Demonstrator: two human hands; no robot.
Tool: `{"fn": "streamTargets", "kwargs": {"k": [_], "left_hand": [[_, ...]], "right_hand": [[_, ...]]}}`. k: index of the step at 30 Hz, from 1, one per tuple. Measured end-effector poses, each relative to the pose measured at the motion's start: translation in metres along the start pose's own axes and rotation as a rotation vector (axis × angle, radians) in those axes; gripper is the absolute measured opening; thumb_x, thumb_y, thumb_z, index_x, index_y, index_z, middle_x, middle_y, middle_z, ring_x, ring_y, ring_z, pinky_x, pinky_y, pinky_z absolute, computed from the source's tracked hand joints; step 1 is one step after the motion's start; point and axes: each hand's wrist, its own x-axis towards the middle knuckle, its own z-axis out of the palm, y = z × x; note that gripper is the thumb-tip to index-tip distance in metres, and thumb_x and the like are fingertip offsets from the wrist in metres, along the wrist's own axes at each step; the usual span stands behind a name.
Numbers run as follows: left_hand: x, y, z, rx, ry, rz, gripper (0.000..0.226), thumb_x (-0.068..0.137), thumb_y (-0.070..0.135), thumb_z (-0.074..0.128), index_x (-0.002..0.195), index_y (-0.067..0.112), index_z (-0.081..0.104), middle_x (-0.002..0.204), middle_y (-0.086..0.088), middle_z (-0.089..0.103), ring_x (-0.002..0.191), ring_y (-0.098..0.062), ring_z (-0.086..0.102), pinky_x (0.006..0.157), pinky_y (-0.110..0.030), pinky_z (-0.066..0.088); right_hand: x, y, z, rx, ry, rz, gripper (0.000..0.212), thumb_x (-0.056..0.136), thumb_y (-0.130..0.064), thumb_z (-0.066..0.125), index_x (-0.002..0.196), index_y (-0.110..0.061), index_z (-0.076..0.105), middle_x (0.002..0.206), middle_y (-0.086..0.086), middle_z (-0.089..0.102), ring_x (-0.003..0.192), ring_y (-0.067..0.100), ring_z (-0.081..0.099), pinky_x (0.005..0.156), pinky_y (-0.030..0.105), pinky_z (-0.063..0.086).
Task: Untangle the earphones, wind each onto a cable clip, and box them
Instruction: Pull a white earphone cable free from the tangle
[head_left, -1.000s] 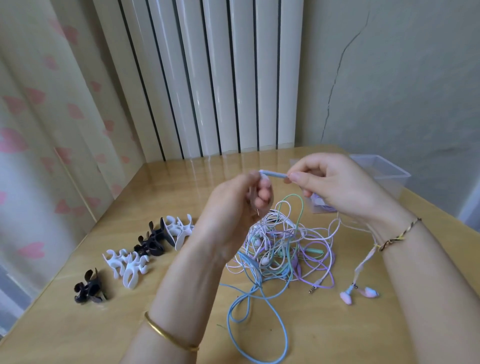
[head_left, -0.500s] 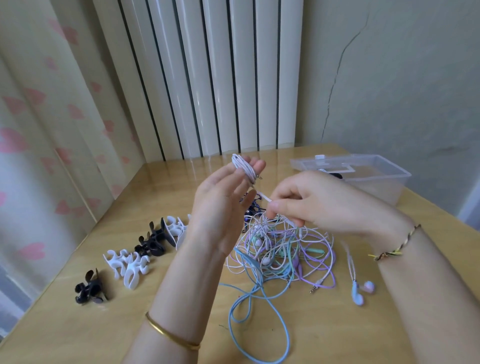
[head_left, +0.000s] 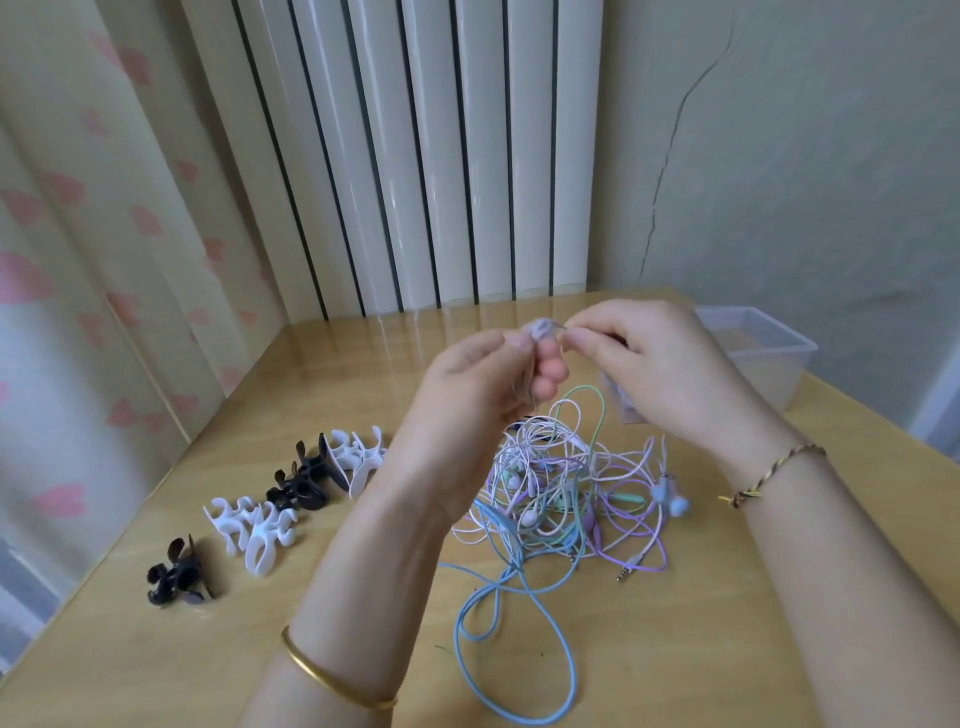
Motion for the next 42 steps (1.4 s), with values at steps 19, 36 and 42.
{"fn": "streamTargets", "kwargs": {"k": [19, 36, 42], "left_hand": [[0.002, -0.012, -0.011, 0.352, 0.008, 0.037, 0.034, 0.101, 0.023, 0.041, 0.082, 0.006, 0.063, 0.071, -0.005, 0.067, 0.063, -0.012, 0.061, 0.065, -0.019, 0.049], [0.008, -0.002, -0.019, -0.504, 0.087, -0.171, 0.037, 0.102, 0.03, 0.03, 0.07, 0.018, 0.044, 0.055, 0.005, 0.044, 0.067, -0.013, 0.041, 0.065, -0.026, 0.034], [0.008, -0.005, -0.015, -0.453, 0.145, -0.134, 0.038, 0.102, 0.027, 0.031, 0.069, 0.017, 0.046, 0.055, 0.005, 0.049, 0.055, -0.009, 0.047, 0.06, -0.028, 0.034]], "right_hand": [[-0.007, -0.019, -0.009, -0.024, -0.047, -0.096, 0.008, 0.085, -0.024, 0.066, 0.08, -0.024, 0.072, 0.06, -0.019, 0.055, 0.058, -0.008, 0.052, 0.059, 0.028, 0.042], [-0.005, -0.023, 0.037, 0.799, 0.094, 0.222, 0.018, 0.09, 0.001, 0.056, 0.08, -0.011, 0.065, 0.077, 0.028, 0.067, 0.063, 0.034, 0.069, 0.067, 0.052, 0.058], [-0.007, -0.027, 0.038, 1.0, -0.003, 0.319, 0.003, 0.09, 0.002, 0.056, 0.09, 0.001, 0.058, 0.102, 0.034, 0.062, 0.082, 0.045, 0.065, 0.057, 0.051, 0.055]]}}
